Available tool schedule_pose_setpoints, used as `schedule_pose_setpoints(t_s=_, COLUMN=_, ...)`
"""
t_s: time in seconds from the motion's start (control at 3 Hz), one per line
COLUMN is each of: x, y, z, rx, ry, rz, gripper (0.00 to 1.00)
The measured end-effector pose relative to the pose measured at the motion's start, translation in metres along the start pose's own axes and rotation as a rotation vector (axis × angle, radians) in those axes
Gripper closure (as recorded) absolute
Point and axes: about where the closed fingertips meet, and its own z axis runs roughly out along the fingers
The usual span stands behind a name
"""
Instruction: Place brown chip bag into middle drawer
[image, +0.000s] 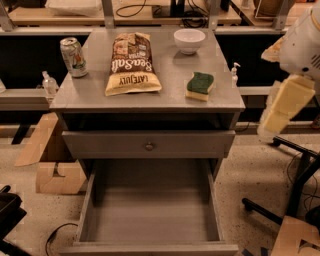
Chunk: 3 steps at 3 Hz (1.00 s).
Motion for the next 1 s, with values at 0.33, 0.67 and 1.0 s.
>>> schedule_pose_setpoints(t_s=0.33, x=-0.02, y=-0.033, z=0.019, rx=0.0, ry=-0.046, rz=0.053, gripper=0.0)
schedule_pose_setpoints(t_s=0.67, x=-0.054, y=-0.076, z=0.036, rx=0.045, ry=-0.031, rz=0.115, gripper=0.0)
schedule_pose_setpoints(t_s=1.0, x=-0.097, y=-0.113, z=0.054, rx=0.087, ry=-0.002, rz=0.159, gripper=0.0)
